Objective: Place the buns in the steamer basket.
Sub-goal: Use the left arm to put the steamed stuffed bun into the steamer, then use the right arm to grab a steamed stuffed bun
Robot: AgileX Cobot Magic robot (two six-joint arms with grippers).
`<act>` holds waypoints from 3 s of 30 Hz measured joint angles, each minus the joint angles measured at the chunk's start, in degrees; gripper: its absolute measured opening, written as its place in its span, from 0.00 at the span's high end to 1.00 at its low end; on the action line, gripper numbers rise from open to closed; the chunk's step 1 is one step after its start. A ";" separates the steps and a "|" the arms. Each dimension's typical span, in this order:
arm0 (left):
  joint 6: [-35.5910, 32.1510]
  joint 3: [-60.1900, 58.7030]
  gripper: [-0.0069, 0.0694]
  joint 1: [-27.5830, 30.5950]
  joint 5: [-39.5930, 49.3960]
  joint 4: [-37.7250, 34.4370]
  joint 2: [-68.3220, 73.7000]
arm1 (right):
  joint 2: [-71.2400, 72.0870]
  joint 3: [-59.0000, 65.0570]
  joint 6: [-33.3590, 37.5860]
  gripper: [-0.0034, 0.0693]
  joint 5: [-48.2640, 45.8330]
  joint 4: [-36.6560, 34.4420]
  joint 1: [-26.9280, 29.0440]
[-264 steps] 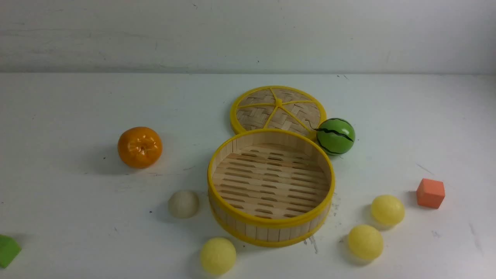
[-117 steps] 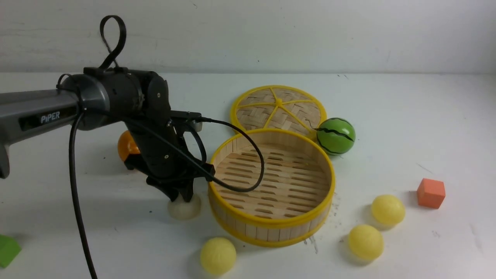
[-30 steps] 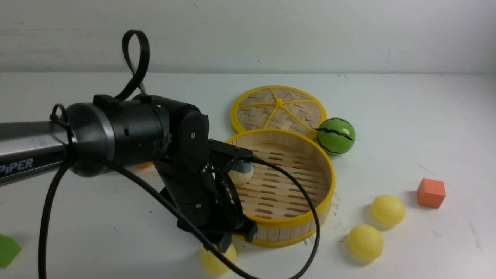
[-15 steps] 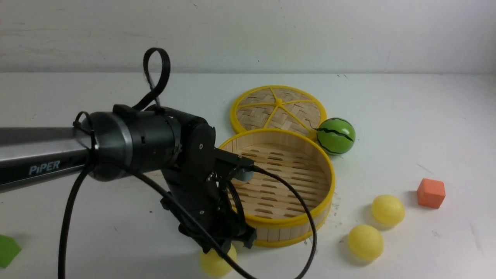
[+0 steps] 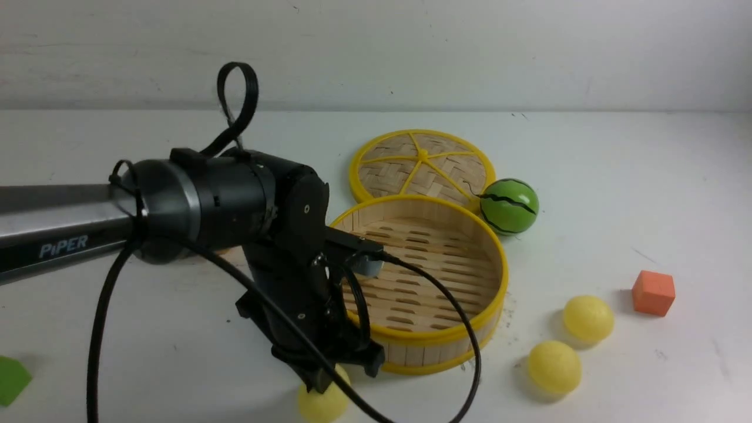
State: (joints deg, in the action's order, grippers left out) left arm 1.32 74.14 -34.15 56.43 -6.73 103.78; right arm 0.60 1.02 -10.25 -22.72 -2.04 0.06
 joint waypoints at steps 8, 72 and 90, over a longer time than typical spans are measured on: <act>-0.60 11.84 0.93 0.00 1.84 -3.17 -3.14 | 0.00 0.00 0.00 0.62 0.00 0.06 0.00; -9.07 -61.69 0.93 0.00 -49.45 -17.41 -83.10 | 0.00 0.55 -7.68 0.62 7.94 -9.48 0.00; -9.62 -61.74 0.93 0.00 -49.40 -17.41 -83.10 | -16.03 -23.60 1.28 0.65 -9.65 -22.80 -7.55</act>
State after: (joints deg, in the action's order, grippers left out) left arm -8.30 12.40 -34.15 7.04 -24.14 20.68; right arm -15.43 -22.58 -8.97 -32.37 -24.84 -7.49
